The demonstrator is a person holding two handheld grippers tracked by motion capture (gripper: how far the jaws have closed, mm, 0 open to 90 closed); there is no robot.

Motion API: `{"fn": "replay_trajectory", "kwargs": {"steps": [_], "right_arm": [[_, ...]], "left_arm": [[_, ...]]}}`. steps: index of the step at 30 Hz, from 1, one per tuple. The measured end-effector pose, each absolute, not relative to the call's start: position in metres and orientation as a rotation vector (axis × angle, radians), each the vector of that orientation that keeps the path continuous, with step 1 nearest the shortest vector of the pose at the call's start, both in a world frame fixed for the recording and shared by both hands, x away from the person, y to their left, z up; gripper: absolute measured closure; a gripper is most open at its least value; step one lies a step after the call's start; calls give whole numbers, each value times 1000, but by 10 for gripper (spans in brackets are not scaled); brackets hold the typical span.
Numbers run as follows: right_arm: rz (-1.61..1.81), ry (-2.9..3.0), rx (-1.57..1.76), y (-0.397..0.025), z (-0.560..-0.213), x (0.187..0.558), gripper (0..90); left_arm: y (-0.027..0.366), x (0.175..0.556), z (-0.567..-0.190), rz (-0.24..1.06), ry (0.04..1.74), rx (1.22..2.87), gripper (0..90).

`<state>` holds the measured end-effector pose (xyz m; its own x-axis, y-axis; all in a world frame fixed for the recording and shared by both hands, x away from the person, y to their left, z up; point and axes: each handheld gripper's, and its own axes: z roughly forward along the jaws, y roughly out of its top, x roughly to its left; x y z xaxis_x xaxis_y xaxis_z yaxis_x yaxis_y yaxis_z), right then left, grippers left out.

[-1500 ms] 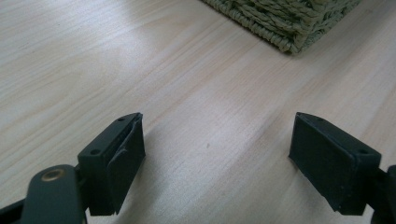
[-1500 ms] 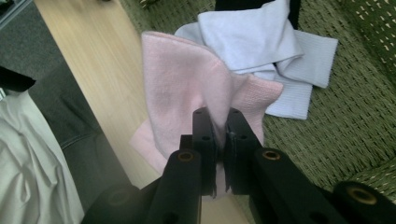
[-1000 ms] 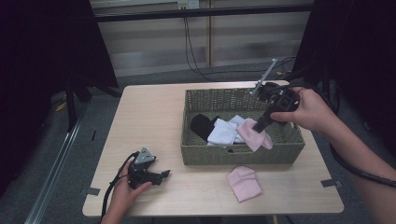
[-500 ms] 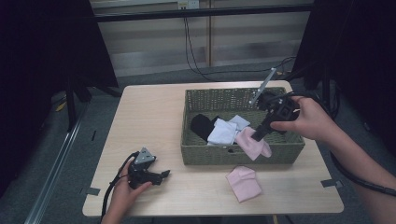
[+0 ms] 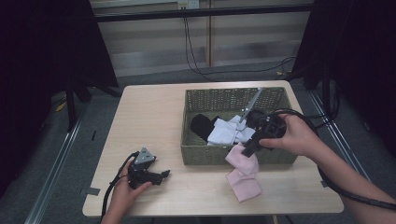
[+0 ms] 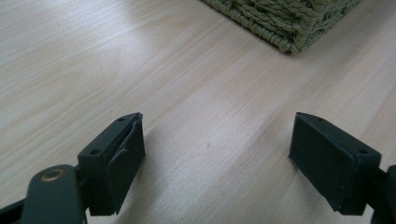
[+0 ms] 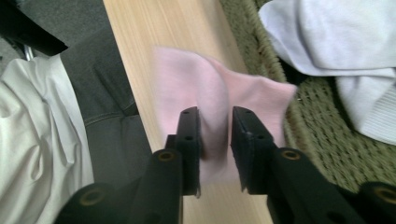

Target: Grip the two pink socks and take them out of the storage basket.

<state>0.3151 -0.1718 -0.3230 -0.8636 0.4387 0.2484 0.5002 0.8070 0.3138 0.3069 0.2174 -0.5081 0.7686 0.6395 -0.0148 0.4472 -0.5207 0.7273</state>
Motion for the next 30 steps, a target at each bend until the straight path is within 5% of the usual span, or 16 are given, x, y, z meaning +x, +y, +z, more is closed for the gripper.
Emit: {"fn": "replay_trajectory", "kwargs": {"steps": [30], "right_arm": [[-652,-2860,-790,-211,-363,288,386]], "left_arm": [[217,307,-508,328,804,2208,176]]}}
